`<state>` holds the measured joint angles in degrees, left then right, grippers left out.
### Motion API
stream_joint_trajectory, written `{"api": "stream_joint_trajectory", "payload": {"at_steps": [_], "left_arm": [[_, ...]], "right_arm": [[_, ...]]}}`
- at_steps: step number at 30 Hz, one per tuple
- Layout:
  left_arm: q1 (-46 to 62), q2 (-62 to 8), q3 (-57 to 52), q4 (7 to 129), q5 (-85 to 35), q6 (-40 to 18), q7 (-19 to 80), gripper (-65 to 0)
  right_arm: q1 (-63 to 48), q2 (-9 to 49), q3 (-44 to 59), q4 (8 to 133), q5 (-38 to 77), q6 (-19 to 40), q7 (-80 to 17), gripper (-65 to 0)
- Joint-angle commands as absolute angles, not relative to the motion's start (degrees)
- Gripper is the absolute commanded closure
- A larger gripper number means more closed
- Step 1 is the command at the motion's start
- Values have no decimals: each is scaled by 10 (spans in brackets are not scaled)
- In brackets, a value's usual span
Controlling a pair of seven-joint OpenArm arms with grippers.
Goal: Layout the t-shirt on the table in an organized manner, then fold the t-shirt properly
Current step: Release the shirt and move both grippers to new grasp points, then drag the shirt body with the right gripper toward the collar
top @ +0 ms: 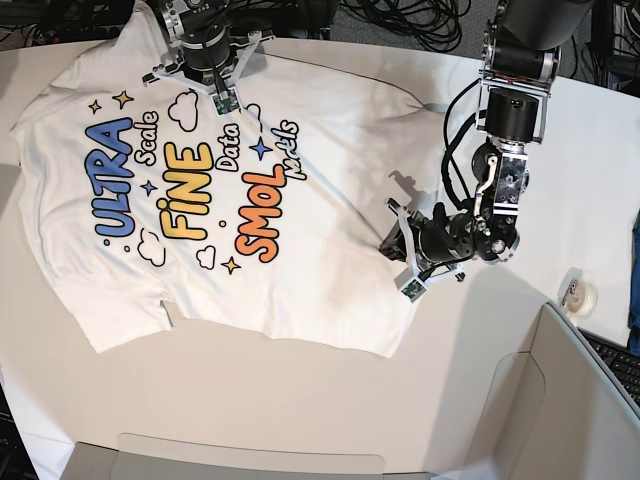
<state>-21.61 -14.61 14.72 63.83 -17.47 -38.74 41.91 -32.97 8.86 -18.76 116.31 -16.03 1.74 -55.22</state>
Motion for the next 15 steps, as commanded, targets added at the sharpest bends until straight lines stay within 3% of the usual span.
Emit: {"api": "stream_joint_trajectory", "payload": {"at_steps": [1, 8, 15], "left_arm": [[-223, -151, 145, 632, -151, -378, 426, 0], [-241, -150, 145, 587, -151, -378, 351, 0], [-240, -149, 145, 636, -154, -378, 371, 0]], "right_arm": [[-344, 92, -187, 1162, -148, 44, -595, 0], [-353, 90, -187, 1170, -148, 105, -595, 0], [-330, 78, -222, 1174, -149, 121, -595, 0]]}}
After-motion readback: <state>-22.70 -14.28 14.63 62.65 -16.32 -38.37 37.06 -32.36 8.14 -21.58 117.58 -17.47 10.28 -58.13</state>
